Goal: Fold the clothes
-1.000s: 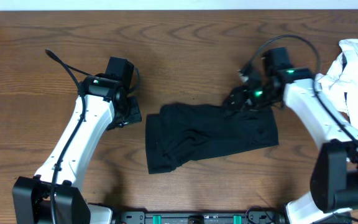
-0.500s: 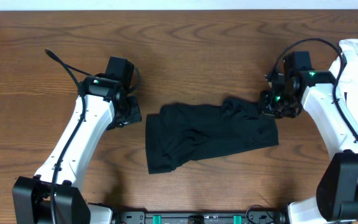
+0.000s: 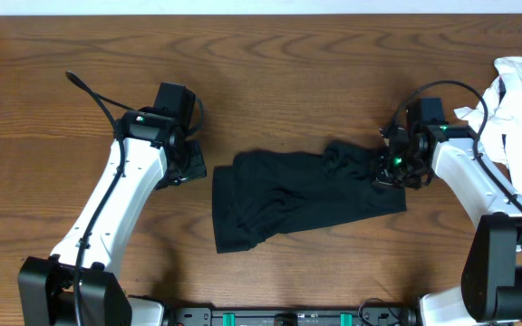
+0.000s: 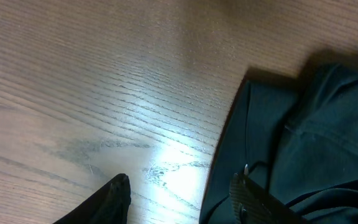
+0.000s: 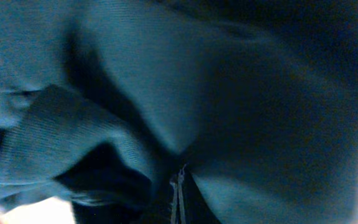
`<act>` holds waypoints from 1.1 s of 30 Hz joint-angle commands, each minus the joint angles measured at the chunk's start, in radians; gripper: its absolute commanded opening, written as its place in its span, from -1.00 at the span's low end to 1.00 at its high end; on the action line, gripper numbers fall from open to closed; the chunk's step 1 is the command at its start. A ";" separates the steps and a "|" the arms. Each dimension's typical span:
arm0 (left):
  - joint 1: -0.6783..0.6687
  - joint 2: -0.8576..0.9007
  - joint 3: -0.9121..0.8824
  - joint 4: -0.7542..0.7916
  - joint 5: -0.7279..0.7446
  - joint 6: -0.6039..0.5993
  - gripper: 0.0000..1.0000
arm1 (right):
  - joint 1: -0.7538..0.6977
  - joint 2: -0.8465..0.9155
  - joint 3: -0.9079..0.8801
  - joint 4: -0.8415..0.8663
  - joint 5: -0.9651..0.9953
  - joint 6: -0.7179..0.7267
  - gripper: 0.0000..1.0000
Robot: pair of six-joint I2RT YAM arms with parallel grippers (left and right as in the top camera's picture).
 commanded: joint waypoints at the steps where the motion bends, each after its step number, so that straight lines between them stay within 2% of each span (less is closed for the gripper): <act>1: 0.005 0.002 -0.008 -0.002 -0.012 0.002 0.08 | 0.005 -0.007 -0.004 0.003 -0.215 -0.024 -0.97; 12: 0.005 0.002 -0.008 -0.003 -0.012 0.002 0.08 | 0.101 -0.007 -0.004 0.000 -0.307 -0.043 -0.81; 22: 0.005 0.002 -0.008 -0.003 -0.012 0.021 0.08 | 0.068 -0.008 0.076 0.020 -0.409 -0.109 -0.88; 24: 0.005 0.002 -0.008 -0.003 -0.012 0.021 0.08 | 0.061 -0.008 0.097 0.051 -0.391 -0.109 -0.88; 27: 0.005 0.002 -0.008 -0.003 -0.012 0.021 0.08 | 0.058 -0.007 0.100 0.097 -0.309 -0.100 -0.76; 31: 0.005 0.002 -0.008 -0.003 -0.012 0.021 0.08 | 0.079 -0.007 0.099 0.037 -0.212 -0.109 -0.67; 33: 0.005 0.002 -0.008 -0.003 -0.012 0.021 0.08 | 0.106 -0.007 0.099 -0.001 -0.173 -0.179 -0.61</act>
